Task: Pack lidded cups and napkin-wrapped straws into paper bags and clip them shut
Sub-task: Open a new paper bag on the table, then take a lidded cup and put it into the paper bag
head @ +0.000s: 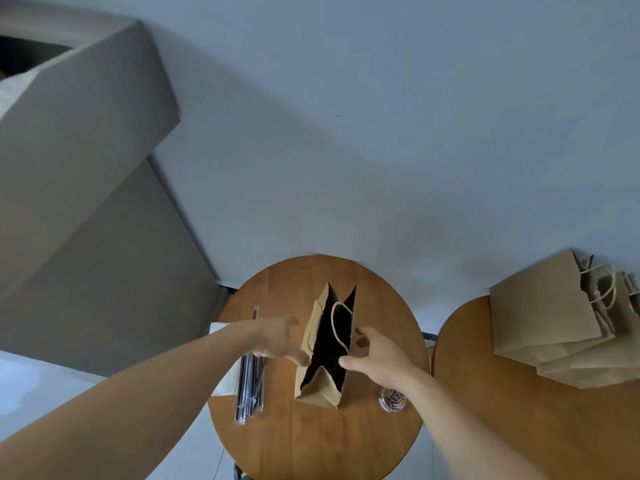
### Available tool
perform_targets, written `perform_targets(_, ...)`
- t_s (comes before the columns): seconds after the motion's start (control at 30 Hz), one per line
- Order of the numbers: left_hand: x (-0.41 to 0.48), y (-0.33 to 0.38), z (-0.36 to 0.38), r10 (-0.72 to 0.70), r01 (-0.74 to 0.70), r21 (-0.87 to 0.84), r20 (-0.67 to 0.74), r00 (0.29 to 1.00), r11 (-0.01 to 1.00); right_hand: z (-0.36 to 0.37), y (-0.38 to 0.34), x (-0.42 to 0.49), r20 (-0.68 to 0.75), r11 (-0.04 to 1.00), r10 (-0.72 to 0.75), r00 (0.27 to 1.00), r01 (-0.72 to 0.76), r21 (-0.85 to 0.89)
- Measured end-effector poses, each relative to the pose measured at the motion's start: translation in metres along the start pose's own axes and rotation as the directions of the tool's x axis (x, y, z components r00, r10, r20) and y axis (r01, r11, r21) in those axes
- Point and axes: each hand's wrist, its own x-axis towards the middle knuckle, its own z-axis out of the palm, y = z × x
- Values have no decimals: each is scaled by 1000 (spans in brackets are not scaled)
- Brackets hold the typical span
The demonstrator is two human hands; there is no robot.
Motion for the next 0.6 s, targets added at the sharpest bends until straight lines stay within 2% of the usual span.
perform_targets(0.07, -10, 4, -18, 8, -4, 128, -35, 999, 992, -15, -9, 3, 45, 1000, -17, 999, 18, -13)
perform_targets(0.17, -27, 19, -50, 22, 36, 246, -229, 973, 969, -43, -31, 10, -25, 994, -84, 996, 82, -79)
perform_targets(0.23, -45, 30, -69, 68, 58, 300, -392, 918, 952, -62, -53, 13, -110, 977, -163, 981, 145, -156)
perform_targets(0.33, -74, 46, -98, 110, 115, 368, -538, 836, 923, -87, -92, 15, -182, 935, -280, 942, 225, -273)
perform_targets(0.6, -184, 44, -163, 100, 177, 250, -801, 590, 952, -106, -225, -6, -145, 764, -580, 802, 473, -440)
